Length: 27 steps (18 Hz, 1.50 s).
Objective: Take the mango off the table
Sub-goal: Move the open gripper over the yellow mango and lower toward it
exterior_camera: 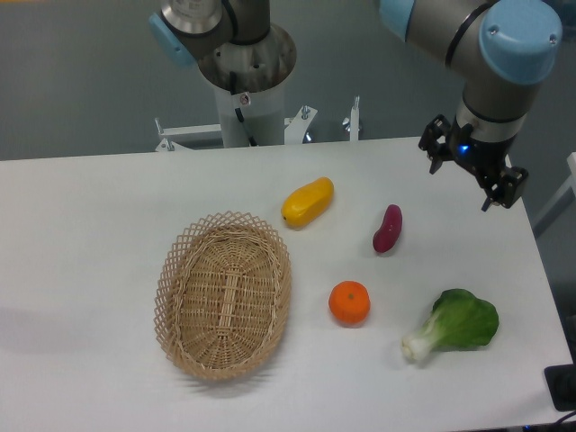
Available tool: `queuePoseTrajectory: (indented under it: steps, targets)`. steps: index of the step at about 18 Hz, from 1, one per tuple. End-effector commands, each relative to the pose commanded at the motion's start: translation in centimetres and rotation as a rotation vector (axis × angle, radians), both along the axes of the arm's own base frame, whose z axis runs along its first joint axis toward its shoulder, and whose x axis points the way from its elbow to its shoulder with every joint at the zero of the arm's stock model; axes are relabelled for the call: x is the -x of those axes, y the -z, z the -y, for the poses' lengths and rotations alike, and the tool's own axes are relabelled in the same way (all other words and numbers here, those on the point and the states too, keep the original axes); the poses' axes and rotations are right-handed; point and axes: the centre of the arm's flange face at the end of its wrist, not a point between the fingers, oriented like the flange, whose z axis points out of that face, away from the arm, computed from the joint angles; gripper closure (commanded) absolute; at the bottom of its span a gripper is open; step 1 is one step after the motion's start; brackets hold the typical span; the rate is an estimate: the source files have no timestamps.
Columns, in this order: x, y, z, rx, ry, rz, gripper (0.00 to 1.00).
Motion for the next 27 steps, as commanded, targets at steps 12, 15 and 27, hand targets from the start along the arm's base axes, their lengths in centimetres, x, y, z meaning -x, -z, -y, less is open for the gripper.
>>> queuePoseTrajectory:
  steps: [12,15,27]
  targets:
    - [-1.0,2.4,-0.1,-0.004,0.001,0.040,0.00]
    - [-2.9,3.7,0.5,-0.010,-0.030,0.040,0.00]
    - [-13.9,14.8,0.1,-0.016,-0.018,0.111,0.00]
